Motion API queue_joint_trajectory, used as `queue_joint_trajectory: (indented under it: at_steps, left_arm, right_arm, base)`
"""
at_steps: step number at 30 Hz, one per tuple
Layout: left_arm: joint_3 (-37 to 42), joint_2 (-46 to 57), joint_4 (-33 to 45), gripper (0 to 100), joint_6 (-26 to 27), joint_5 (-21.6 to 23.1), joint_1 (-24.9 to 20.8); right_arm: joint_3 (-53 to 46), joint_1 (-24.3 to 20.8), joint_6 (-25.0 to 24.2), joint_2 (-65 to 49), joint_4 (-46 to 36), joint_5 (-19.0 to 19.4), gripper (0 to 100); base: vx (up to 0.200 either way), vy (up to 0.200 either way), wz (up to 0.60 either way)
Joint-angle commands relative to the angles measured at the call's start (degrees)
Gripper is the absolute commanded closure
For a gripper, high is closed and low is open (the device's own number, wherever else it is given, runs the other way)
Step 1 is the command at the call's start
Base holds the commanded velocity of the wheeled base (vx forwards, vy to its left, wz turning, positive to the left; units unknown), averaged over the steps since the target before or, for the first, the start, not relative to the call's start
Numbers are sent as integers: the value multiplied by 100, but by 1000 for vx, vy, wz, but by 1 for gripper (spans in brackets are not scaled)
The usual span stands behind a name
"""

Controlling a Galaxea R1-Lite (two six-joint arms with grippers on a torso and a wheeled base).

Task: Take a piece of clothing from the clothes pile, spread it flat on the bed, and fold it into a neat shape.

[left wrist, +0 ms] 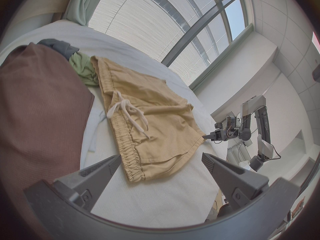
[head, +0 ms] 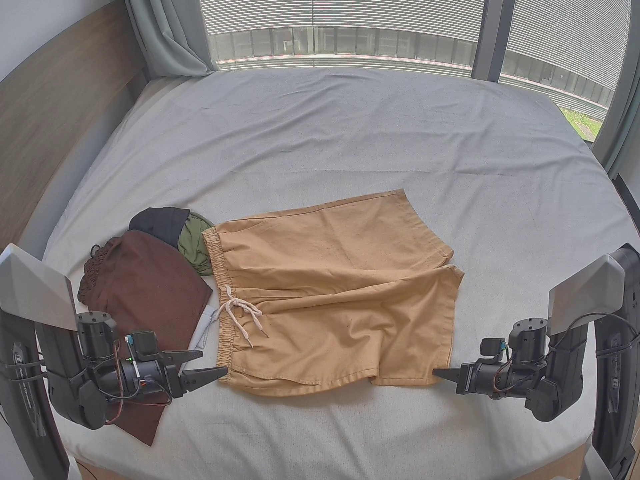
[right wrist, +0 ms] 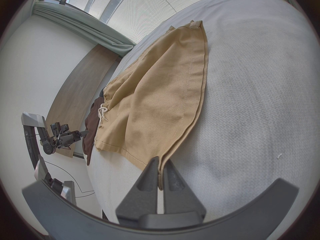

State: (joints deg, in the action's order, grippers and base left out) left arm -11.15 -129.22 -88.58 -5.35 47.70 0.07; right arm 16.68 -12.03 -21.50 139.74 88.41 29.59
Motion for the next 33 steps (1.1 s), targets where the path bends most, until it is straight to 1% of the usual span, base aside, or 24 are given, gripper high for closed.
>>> queue_joint_trajectory:
  at_steps: [1, 6, 20, 22, 25, 26, 27, 29, 33]
  left_arm:
    - [-1, -367, -2, 0, -1, 2, 10]
    - [-54, -710, -2, 0, -1, 2, 1]
    - [-440, -1193, -2, 0, -27, -86, -122]
    - [-467, -1193, -2, 0, -106, -94, -139]
    - [-528, -1149, -2, 0, -555, -138, -236]
    - [-537, -1149, -2, 0, -599, -156, -245]
    - [-563, -1140, -2, 0, -845, -340, -315]
    - [-581, -1158, -2, 0, -924, -490, -376]
    - [-634, -1184, -2, 0, -941, -516, -394]
  right_arm:
    - [-7, 8, 6, -8, 1, 3, 100]
    - [-7, 17, 15, -26, 10, 3, 100]
    - [-15, 25, 15, -35, 10, 3, 100]
    - [-15, 25, 23, -35, 10, 3, 100]
    - [-15, 34, 15, -43, 19, 3, 100]
    - [-15, 34, 23, -43, 19, 3, 100]
    - [-15, 43, 23, -43, 19, 3, 100]
    - [-15, 43, 23, -43, 19, 3, 100]
    - [-15, 43, 23, -52, 19, 3, 100]
  base:
    - [0, 0, 0]
    - [0, 0, 0]
    - [0, 0, 0]
    - [0, 0, 0]
    - [0, 0, 0]
    - [0, 0, 0]
    - [0, 0, 0]
    - [0, 0, 0]
    - [0, 0, 0]
